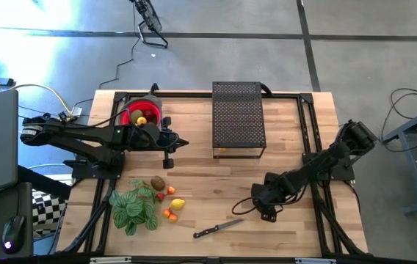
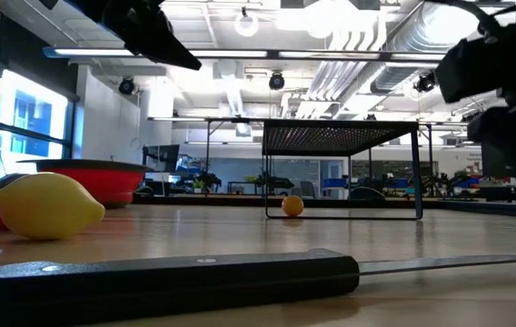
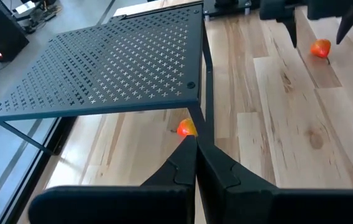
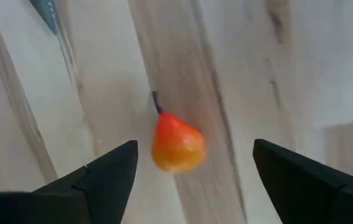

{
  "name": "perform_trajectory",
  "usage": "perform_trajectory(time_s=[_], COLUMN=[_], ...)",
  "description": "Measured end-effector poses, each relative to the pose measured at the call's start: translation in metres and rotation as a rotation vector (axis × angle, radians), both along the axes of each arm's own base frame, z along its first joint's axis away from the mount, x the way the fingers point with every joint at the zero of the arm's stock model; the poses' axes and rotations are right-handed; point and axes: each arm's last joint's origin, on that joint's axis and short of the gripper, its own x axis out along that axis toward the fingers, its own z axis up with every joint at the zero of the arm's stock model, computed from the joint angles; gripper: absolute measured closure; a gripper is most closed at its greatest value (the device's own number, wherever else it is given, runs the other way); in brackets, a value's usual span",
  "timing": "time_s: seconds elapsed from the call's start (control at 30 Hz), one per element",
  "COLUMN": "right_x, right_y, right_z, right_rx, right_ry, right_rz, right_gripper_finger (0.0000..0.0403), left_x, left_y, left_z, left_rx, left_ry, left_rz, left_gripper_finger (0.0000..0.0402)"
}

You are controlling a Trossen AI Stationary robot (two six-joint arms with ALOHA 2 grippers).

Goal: Pick & Place Fruit
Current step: Put the orange pear into the strainer bowl

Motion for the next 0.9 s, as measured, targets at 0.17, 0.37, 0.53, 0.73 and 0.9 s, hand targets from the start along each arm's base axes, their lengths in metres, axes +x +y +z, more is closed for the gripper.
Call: perform_trajectory(time_s=[0.17,0.37,0.53,0.73,0.9], right_x=[0.005,0.006,0.006,0.005,0.005], right_y=[0.004,0.004,0.004,0.004,0.003], right_z=[-0.011,-0.017,-0.018,-0.018,-0.019], right_rx=[0.011,0.004,-0.006,-0.016,-0.018], right_ry=[0.011,0.040,0.040,0.042,0.043], right_rz=[0.007,0.014,0.010,0.008,0.008], right_gripper_finger=[0.0106,0.0123,0.0142,0.0177,0.0213], left_x=[0.000,0.000,0.000,0.000,0.000], left_y=[0.000,0.000,0.000,0.000,0.000], left_z=[0.000,0.000,0.000,0.000,0.000], left_rx=[0.000,0.021,0.023,0.023,0.023], left_ry=[0.000,0.005,0.006,0.006,0.006], left_rz=[0.000,-0.009,-0.010,-0.010,-0.010], left_gripper_finger=[0.0401,0.0401,0.0401,0.0401,0.0401])
